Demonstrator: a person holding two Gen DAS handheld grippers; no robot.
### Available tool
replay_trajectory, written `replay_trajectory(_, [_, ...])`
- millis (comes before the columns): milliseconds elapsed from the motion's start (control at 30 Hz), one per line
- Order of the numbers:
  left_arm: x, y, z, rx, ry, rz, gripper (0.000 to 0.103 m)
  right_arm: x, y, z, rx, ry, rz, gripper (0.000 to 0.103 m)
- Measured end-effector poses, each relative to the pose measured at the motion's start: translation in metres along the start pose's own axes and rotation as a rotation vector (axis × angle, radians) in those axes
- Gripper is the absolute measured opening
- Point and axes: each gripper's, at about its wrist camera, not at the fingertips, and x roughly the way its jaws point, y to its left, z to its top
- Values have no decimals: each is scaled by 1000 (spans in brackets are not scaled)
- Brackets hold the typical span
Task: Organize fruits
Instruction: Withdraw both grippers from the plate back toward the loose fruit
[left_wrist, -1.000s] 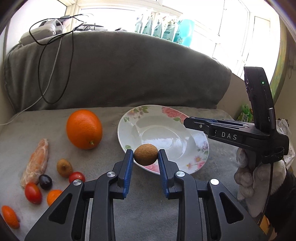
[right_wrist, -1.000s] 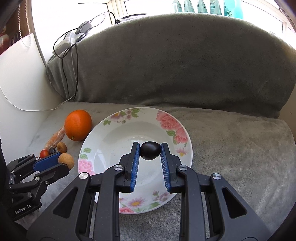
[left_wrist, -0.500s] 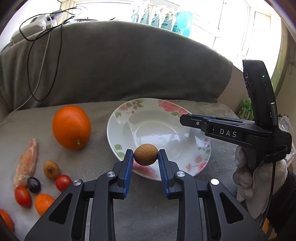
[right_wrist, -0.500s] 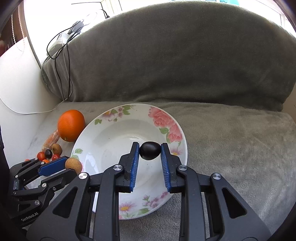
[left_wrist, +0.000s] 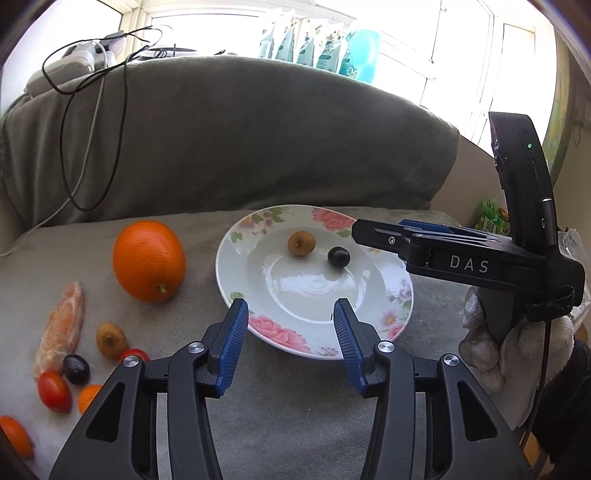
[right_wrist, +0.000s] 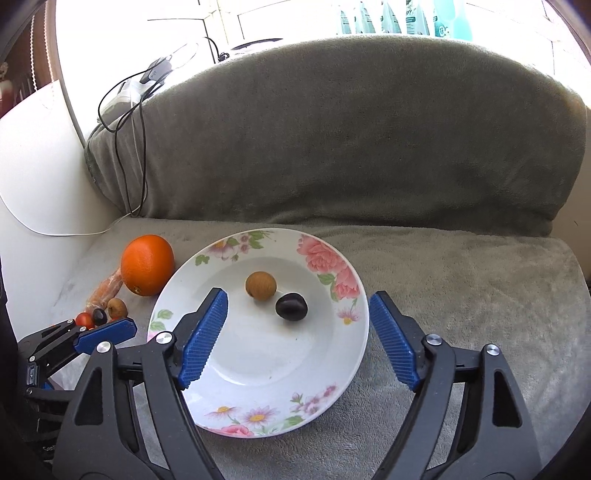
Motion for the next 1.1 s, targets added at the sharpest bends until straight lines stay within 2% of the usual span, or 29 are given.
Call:
replay_trajectory(100, [-5,-1,0,0,-13,-2,59,-4,0,1,4,-13,1,89])
replay_trajectory(267, [-13,-1,-1,-5,-31,-7,63,-12,4,3,-2,-26,0,89])
replay_trajectory(533, [-36,6,-7,-29,-69,-7,64,-19,16,5,-11,-31,26,90])
replay_trajectory(667, [-53,15,-13,-41,-77,17,65,-21,25,5,-19,-26,47,91])
replay_trajectory(733, [-58,21,-15,-55,-83,27,70,-23,30,4,-23,-33,55,102])
replay_trajectory(767, [-62,24,-16,-57,-85,33,70,-24,33,4,-26,-40,58,103])
replay_trajectory(1100, [-91,59,-31,-101,-99,126,70,-24,60,3,-75,-32,99,103])
